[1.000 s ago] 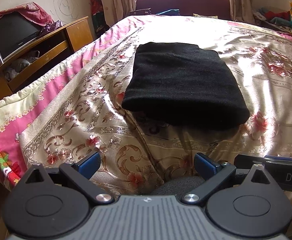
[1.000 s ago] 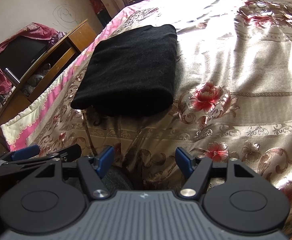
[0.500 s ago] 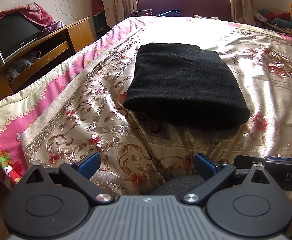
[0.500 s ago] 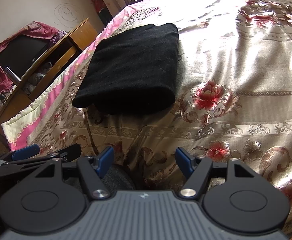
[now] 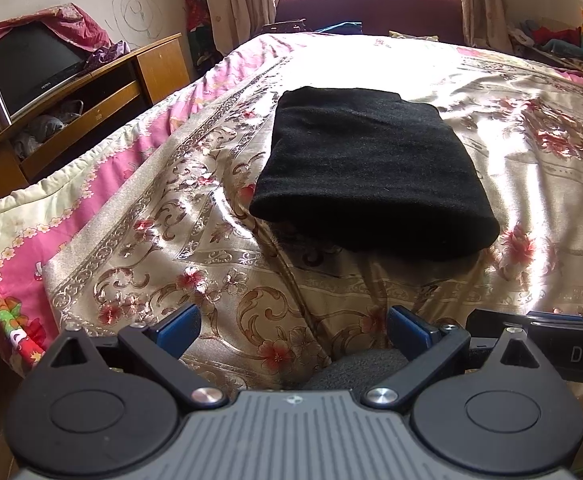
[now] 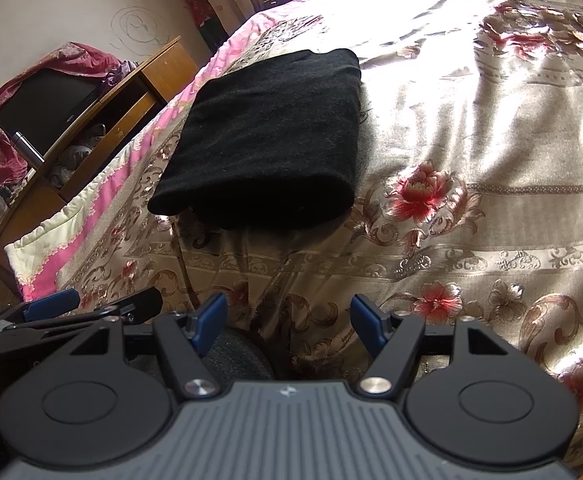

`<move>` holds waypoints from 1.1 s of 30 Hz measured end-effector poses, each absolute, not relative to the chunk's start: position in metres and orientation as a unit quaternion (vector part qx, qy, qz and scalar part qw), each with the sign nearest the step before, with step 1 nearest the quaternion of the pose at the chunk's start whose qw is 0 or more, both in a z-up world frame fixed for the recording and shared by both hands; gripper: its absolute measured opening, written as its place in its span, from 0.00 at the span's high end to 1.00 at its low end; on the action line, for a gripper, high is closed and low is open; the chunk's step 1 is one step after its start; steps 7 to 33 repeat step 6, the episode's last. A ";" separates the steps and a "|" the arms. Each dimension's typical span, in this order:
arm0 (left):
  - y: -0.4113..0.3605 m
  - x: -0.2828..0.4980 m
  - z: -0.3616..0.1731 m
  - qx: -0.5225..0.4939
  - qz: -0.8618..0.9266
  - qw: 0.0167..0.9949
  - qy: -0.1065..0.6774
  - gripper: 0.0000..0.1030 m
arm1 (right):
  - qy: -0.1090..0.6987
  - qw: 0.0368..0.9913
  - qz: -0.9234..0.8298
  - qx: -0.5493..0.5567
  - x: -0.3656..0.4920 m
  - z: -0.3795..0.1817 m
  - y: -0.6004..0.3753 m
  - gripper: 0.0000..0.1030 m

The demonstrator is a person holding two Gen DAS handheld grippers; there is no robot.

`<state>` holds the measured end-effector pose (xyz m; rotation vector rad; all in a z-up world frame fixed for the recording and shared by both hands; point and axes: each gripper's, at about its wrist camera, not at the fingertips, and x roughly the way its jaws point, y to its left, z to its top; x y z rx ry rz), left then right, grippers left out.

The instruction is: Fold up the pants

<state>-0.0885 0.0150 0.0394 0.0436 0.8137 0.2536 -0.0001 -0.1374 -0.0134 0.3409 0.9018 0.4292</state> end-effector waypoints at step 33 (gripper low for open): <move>0.014 -0.087 0.039 0.016 0.122 0.910 0.396 0.00 | 0.430 0.864 0.202 0.163 0.001 -0.013 -0.139 0.30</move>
